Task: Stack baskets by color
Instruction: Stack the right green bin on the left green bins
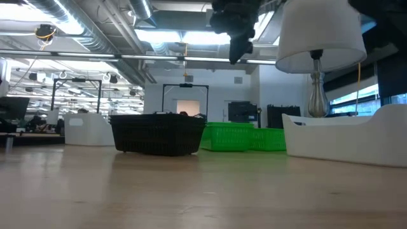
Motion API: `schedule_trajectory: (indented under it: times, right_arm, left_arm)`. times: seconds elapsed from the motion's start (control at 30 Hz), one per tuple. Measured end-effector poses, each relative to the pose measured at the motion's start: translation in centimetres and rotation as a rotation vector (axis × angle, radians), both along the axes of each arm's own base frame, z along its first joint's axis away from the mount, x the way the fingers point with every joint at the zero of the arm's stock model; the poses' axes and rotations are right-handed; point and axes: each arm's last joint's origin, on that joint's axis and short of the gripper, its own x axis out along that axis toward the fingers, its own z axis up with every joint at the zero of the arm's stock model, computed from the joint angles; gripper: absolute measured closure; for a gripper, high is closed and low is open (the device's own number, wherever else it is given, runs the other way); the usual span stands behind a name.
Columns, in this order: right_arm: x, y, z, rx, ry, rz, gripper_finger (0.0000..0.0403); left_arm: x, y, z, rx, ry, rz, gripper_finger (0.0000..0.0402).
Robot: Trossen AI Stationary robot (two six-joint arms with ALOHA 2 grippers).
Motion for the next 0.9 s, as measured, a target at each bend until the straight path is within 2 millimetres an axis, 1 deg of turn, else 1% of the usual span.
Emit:
schedule_trajectory:
  times: [0.1, 0.2, 0.3, 0.37, 0.43, 0.5, 0.6, 0.8, 0.9]
  right_arm:
    - [-0.9, 0.8, -1.1, 0.003, -0.046, -0.039, 0.0320]
    - [-2.4, 1.6, -2.5, 0.019, -0.106, -0.090, 0.0320]
    - [-3.9, 1.5, -4.3, 0.027, -0.093, -0.188, 0.0320]
    - [-4.6, 1.4, -5.6, 0.048, -0.053, -0.259, 0.0320]
    - [-5.0, 0.9, -6.6, 0.050, -0.020, -0.367, 0.0320]
    - [-5.4, 0.4, -7.7, 0.027, 0.025, -0.473, 0.0320]
    - [-5.9, -0.5, -9.1, -0.016, 0.077, -0.567, 0.0320]
    - [-6.9, -1.7, -11.0, 0.005, 0.107, -0.688, 0.0320]
    - [-7.0, -1.7, -12.0, 0.050, 0.092, -0.675, 0.0320]
  left_arm:
    - [-0.1, 0.0, -0.1, 0.004, 0.010, -0.001, 0.0351]
    - [-0.1, 0.0, -0.1, 0.009, 0.020, -0.001, 0.0351]
    - [-0.1, 0.1, -0.1, 0.025, 0.029, -0.012, 0.0351]
    - [-0.1, 0.0, -0.1, 0.027, 0.031, -0.013, 0.0351]
    - [-0.1, 0.0, -0.1, 0.028, 0.030, -0.012, 0.0351]
    - [-0.1, 0.1, -0.1, 0.035, 0.027, -0.003, 0.0351]
    - [-0.1, 0.1, -0.1, 0.039, 0.025, 0.001, 0.0351]
    - [-0.1, 0.1, -0.1, 0.038, 0.024, 0.001, 0.0351]
    - [-0.1, 0.1, -0.1, 0.038, 0.024, 0.001, 0.0351]
